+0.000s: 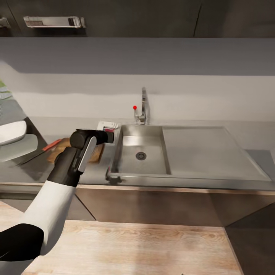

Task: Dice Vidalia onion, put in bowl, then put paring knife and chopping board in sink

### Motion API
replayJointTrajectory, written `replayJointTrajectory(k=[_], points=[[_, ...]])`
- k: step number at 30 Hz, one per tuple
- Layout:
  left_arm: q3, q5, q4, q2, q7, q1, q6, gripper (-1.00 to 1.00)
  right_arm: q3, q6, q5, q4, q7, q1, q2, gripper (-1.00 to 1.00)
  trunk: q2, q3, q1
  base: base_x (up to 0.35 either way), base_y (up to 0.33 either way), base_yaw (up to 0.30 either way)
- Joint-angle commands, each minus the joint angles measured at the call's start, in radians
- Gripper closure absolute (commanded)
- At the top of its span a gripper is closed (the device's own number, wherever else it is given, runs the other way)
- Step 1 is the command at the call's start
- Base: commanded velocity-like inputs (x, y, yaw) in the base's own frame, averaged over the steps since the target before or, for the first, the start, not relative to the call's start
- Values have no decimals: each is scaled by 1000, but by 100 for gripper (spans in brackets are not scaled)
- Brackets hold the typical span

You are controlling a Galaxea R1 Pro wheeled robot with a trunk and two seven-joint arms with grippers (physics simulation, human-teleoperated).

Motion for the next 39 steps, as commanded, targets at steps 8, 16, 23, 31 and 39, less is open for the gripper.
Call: replayJointTrajectory(k=[8,16,23,31,39], points=[[10,9,0,15,8,0,4,100,6,1,-1,2,-10,0,0,-100,-1,-1,0,0,293,0],[82,9,12,15,8,-1,4,100,6,2,-1,3,-10,0,0,-100,-1,-1,0,0,292,0],[87,9,46,15,7,0,2,100,6,2,-1,3,-10,0,0,-100,-1,-1,0,0,268,0],[87,9,133,14,6,1,-6,100,6,2,-1,3,-10,0,0,-100,-1,-1,0,0,114,0],[87,9,150,11,6,1,-7,100,6,2,-1,3,-10,0,0,-100,-1,-1,0,0,3,0]])
